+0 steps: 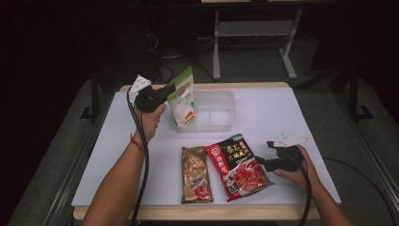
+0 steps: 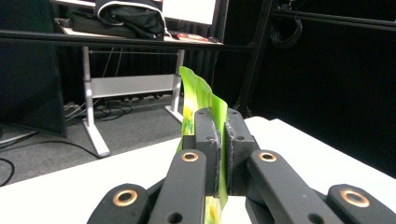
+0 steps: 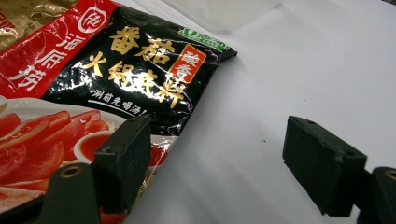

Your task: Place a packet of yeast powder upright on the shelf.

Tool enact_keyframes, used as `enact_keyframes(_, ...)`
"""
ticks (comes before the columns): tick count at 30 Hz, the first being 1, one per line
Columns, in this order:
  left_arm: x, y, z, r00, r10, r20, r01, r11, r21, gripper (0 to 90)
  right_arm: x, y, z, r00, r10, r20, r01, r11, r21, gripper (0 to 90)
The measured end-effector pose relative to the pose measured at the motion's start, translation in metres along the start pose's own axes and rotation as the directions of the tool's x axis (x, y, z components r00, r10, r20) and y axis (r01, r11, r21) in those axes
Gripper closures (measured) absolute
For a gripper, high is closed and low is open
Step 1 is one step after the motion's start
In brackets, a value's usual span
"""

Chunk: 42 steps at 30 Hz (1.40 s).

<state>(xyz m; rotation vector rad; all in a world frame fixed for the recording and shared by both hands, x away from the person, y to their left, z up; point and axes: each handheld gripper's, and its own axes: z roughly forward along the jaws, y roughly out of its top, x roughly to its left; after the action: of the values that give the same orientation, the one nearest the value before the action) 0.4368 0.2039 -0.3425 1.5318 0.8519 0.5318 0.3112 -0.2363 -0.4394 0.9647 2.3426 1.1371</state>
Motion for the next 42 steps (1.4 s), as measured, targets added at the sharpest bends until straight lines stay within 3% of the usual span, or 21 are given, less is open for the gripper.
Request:
enact_keyframes(9, -0.004, 0.003, -0.001, 0.9989, 0.046, -0.013, -0.045, 0.9983, 0.037, 79.0, 0.0, 0.0, 0.0, 1.0, 0.003, -0.001, -0.003, 1.0, 0.003, 22.9)
enact_keyframes(14, -0.005, 0.005, -0.013, 0.9972, 0.07, 0.025, -0.071, 0.9966, 0.04, 70.0, 0.0, -0.001, 0.0, 1.0, 0.005, -0.004, -0.005, 1.0, 0.004, 22.9)
enact_keyframes(16, -0.006, 0.005, -0.016, 0.9966, 0.079, 0.023, -0.08, 0.9958, 0.044, 66.7, 0.0, -0.001, -0.001, 1.0, 0.002, -0.004, -0.002, 1.0, 0.003, 23.0)
enact_keyframes(18, -0.007, 0.003, -0.026, 0.993, 0.115, 0.027, -0.116, 0.9918, 0.054, 62.5, 0.0, -0.001, -0.001, 1.0, 0.002, -0.002, -0.002, 1.0, 0.0, 23.0)
enact_keyframes(24, -0.01, -0.002, -0.047, 0.9874, 0.152, 0.043, -0.155, 0.9859, 0.063, 56.2, 0.001, 0.0, -0.001, 1.0, 0.002, -0.002, -0.002, 1.0, 0.002, 23.0)
enact_keyframes(30, -0.014, -0.016, -0.065, 0.9799, 0.179, 0.089, -0.187, 0.9776, 0.096, 50.5, 0.002, 0.0, 0.0, 1.0, 0.003, -0.002, -0.003, 1.0, 0.007, 23.0)
enact_keyframes(33, -0.018, -0.027, -0.071, 0.9768, 0.171, 0.13, -0.187, 0.974, 0.128, 46.3, 0.002, 0.0, 0.0, 1.0, -0.001, -0.002, 0.001, 1.0, 0.008, 23.0)
enact_keyframes(35, -0.023, -0.036, -0.074, 0.9726, 0.174, 0.154, -0.198, 0.9671, 0.159, 42.4, 0.002, 0.001, 0.0, 1.0, -0.004, -0.001, 0.004, 1.0, 0.005, 23.1)
enact_keyframes(37, -0.027, -0.046, -0.076, 0.9653, 0.183, 0.186, -0.22, 0.9555, 0.197, 38.4, 0.002, 0.001, 0.0, 1.0, -0.001, -0.003, 0.001, 1.0, 0.009, 23.1)
enact_keyframes(39, -0.03, -0.057, -0.076, 0.9598, 0.168, 0.225, -0.221, 0.9455, 0.239, 34.1, 0.002, 0.001, 0.002, 1.0, -0.005, -0.006, 0.005, 1.0, 0.013, 23.1)
enact_keyframes(40, -0.032, -0.068, -0.077, 0.9531, 0.167, 0.252, -0.237, 0.9304, 0.28, 31.0, 0.002, 0.002, 0.003, 0.9999, -0.005, -0.009, 0.005, 1.0, 0.017, 23.1)
enact_keyframes(41, -0.032, -0.068, -0.077, 0.9531, 0.167, 0.252, -0.237, 0.9304, 0.28, 29.3, 0.002, 0.002, 0.004, 0.9999, -0.004, -0.011, 0.004, 1.0, 0.015, 23.1)
enact_keyframes(42, -0.033, -0.073, -0.077, 0.9505, 0.171, 0.26, -0.247, 0.9228, 0.296, 29.3, 0.002, 0.002, 0.004, 0.9999, -0.004, -0.011, 0.004, 1.0, 0.015, 23.1)
